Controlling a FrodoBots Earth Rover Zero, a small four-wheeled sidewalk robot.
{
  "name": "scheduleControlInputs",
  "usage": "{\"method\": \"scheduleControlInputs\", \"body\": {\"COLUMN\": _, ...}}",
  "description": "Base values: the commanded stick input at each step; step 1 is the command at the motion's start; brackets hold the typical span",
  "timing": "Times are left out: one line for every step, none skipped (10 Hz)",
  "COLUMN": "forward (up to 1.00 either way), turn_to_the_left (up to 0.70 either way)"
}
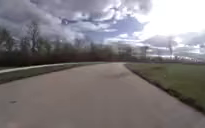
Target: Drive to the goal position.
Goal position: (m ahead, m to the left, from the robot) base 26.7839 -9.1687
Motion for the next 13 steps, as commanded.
{"method": "scheduleControlInputs", "body": {"forward": 1.0, "turn_to_the_left": 0.0}}
{"method": "scheduleControlInputs", "body": {"forward": 1.0, "turn_to_the_left": 0.0}}
{"method": "scheduleControlInputs", "body": {"forward": 1.0, "turn_to_the_left": 0.0}}
{"method": "scheduleControlInputs", "body": {"forward": 1.0, "turn_to_the_left": 0.0}}
{"method": "scheduleControlInputs", "body": {"forward": 1.0, "turn_to_the_left": 0.0}}
{"method": "scheduleControlInputs", "body": {"forward": 1.0, "turn_to_the_left": 0.0}}
{"method": "scheduleControlInputs", "body": {"forward": 1.0, "turn_to_the_left": 0.0}}
{"method": "scheduleControlInputs", "body": {"forward": 1.0, "turn_to_the_left": 0.0}}
{"method": "scheduleControlInputs", "body": {"forward": 1.0, "turn_to_the_left": 0.0}}
{"method": "scheduleControlInputs", "body": {"forward": 1.0, "turn_to_the_left": -0.03}}
{"method": "scheduleControlInputs", "body": {"forward": 1.0, "turn_to_the_left": -0.13}}
{"method": "scheduleControlInputs", "body": {"forward": 1.0, "turn_to_the_left": -0.35}}
{"method": "scheduleControlInputs", "body": {"forward": 1.0, "turn_to_the_left": -0.37}}
